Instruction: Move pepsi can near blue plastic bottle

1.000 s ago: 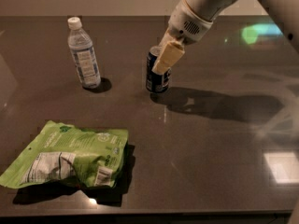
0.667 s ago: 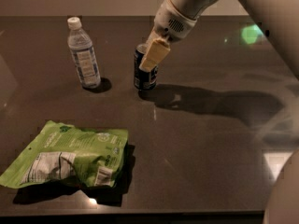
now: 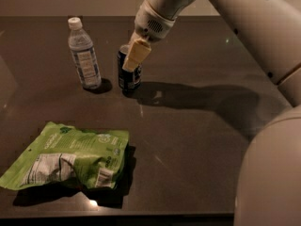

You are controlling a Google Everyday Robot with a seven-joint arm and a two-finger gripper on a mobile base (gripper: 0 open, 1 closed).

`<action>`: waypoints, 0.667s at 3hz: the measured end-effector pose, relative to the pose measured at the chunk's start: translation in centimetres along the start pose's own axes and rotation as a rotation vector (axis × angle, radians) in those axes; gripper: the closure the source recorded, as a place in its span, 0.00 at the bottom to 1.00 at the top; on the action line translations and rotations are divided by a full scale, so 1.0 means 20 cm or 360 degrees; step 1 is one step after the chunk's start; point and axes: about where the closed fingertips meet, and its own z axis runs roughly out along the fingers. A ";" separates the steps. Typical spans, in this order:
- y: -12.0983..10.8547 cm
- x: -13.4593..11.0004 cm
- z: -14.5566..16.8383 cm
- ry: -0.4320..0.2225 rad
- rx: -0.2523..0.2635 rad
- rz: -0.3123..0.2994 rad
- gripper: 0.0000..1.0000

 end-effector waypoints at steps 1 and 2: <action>-0.01 -0.05 0.05 0.0001 -0.0019 -0.0019 1.00; -0.02 -0.07 0.11 0.0004 -0.0033 -0.0025 0.82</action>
Offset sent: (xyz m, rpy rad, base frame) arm 0.0089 0.0321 -0.0150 -0.0087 0.0154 0.0298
